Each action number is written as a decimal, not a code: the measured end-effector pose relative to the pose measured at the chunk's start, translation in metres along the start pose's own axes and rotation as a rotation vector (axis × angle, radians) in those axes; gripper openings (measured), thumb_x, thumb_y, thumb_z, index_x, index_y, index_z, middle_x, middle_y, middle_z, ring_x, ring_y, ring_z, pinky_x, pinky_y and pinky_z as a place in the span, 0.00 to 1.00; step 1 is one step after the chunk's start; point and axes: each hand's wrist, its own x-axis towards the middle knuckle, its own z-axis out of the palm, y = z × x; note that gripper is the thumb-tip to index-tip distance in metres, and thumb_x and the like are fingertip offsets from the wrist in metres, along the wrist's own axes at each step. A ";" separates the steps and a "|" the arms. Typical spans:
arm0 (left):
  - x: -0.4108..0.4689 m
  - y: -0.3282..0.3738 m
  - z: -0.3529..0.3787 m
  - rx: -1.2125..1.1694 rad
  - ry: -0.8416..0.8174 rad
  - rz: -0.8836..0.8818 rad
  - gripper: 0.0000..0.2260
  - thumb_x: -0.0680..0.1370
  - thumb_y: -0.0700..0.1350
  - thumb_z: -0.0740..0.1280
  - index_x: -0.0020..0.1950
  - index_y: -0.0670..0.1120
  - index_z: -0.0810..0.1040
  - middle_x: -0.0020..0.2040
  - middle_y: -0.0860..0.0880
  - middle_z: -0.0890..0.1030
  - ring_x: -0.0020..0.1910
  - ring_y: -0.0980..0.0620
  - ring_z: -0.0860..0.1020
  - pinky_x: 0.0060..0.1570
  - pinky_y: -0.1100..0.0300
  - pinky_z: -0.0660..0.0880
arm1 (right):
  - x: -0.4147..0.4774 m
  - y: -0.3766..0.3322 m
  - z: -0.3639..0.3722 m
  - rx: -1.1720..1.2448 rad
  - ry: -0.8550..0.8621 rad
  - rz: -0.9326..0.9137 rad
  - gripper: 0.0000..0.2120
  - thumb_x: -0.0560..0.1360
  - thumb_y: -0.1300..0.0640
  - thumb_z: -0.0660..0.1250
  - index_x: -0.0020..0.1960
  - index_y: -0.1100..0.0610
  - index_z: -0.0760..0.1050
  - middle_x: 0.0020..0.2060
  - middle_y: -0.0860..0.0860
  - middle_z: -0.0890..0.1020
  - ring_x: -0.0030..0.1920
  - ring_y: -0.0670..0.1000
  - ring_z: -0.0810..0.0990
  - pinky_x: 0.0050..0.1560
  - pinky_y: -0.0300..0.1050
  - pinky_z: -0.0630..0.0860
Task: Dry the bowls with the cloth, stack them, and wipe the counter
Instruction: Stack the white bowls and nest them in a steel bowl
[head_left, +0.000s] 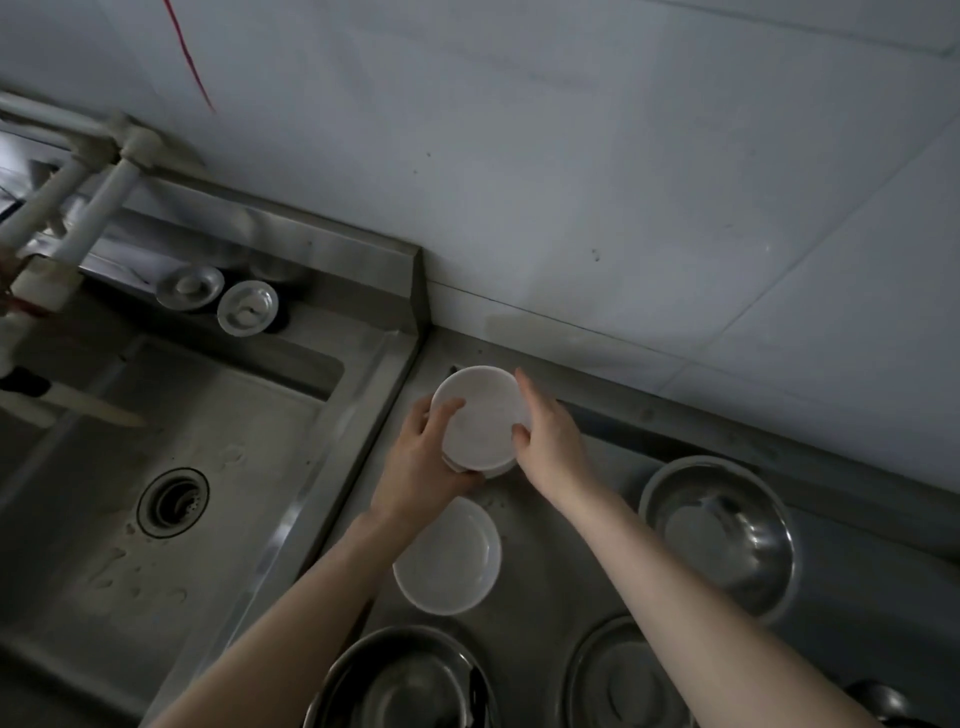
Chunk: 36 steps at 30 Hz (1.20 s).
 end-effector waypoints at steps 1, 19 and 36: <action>0.001 -0.002 0.001 -0.004 0.000 0.004 0.40 0.64 0.49 0.80 0.71 0.51 0.65 0.72 0.46 0.64 0.65 0.45 0.70 0.55 0.58 0.71 | 0.001 0.000 0.002 0.004 0.002 0.001 0.31 0.78 0.61 0.62 0.77 0.51 0.53 0.70 0.55 0.68 0.69 0.55 0.68 0.65 0.50 0.70; 0.001 -0.007 0.004 -0.298 -0.133 -0.129 0.51 0.65 0.58 0.79 0.76 0.66 0.47 0.72 0.51 0.64 0.68 0.50 0.68 0.64 0.48 0.71 | -0.014 -0.001 0.019 0.336 -0.063 0.184 0.34 0.80 0.53 0.59 0.75 0.38 0.40 0.73 0.52 0.64 0.70 0.54 0.66 0.64 0.50 0.69; -0.022 0.009 -0.011 -0.246 -0.054 -0.082 0.44 0.64 0.60 0.79 0.74 0.59 0.60 0.69 0.51 0.68 0.63 0.53 0.70 0.60 0.52 0.75 | -0.040 -0.021 0.007 0.300 -0.026 0.193 0.36 0.79 0.60 0.61 0.76 0.39 0.42 0.71 0.53 0.66 0.68 0.55 0.70 0.63 0.54 0.74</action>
